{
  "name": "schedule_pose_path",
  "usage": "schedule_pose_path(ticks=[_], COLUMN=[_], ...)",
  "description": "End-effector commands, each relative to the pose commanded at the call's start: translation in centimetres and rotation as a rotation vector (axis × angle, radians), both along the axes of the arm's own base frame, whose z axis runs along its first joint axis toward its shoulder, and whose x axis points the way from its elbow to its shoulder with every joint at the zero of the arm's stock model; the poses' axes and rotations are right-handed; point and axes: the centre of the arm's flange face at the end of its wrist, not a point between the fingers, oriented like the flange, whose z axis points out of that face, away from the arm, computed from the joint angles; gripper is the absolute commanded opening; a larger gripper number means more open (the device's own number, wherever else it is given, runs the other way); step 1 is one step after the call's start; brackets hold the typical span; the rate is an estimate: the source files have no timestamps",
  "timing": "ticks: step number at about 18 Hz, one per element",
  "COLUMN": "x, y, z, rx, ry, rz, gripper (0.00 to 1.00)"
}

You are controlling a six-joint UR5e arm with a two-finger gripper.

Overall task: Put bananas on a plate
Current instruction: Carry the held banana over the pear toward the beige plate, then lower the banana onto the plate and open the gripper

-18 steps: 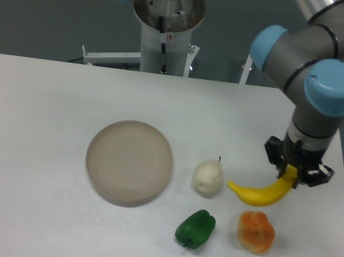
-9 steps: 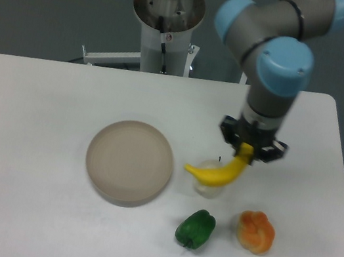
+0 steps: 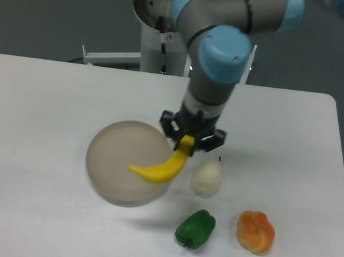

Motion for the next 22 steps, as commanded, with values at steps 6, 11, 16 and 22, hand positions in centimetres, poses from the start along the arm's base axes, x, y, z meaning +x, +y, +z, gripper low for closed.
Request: schedule_pose_path(ticks=[6, 11, 16, 22], x=[1.3, 2.7, 3.7, 4.7], y=[-0.7, -1.0, -1.2, -1.8], z=[-3.6, -6.0, -7.5, -9.4], rx=[-0.043, -0.102, -0.141, -0.195], ry=[-0.014, 0.019, 0.03, 0.045], rz=[-0.008, -0.074, -0.114, -0.14], gripper=[0.34, 0.34, 0.34, 0.34])
